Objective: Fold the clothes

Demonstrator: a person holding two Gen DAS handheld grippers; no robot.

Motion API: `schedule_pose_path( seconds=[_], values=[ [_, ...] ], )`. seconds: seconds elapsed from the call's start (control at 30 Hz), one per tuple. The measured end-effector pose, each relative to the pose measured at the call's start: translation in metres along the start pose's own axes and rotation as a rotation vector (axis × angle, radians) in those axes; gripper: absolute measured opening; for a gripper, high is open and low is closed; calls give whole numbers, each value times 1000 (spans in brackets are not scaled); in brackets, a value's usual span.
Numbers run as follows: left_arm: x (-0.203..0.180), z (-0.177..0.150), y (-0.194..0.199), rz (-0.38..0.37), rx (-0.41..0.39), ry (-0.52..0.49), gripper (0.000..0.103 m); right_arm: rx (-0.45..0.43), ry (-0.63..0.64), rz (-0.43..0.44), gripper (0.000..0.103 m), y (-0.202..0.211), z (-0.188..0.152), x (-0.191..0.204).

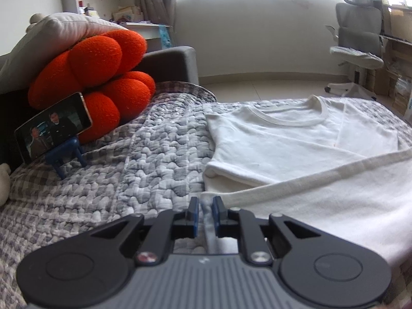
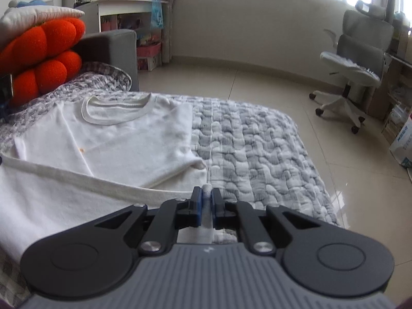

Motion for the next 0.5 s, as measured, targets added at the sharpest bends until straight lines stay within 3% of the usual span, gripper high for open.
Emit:
schedule_pose_path(
  seconds=[0.2,0.3,0.5],
  values=[
    [-2,-2,-1,-1,13,-5,10,54,33,-42,8,-10,-4,5],
    [-5,-4,-2,-1,22,-15,11,42,29,-49,8,-8,-4,5],
    [10,-3,2,-18,44,58,19,13,-10,-74,8,-5,-1,0]
  ],
)
Point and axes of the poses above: each gripper's, at about its wrist camera, not at the fingertips, and y roughly against the way its jaws point, x to its left, z to its top, the point moved 1 cm from there along -y, roughly the way its jaws point, and after that the axes turned 4 degrees about z, right-handed, at the moved point
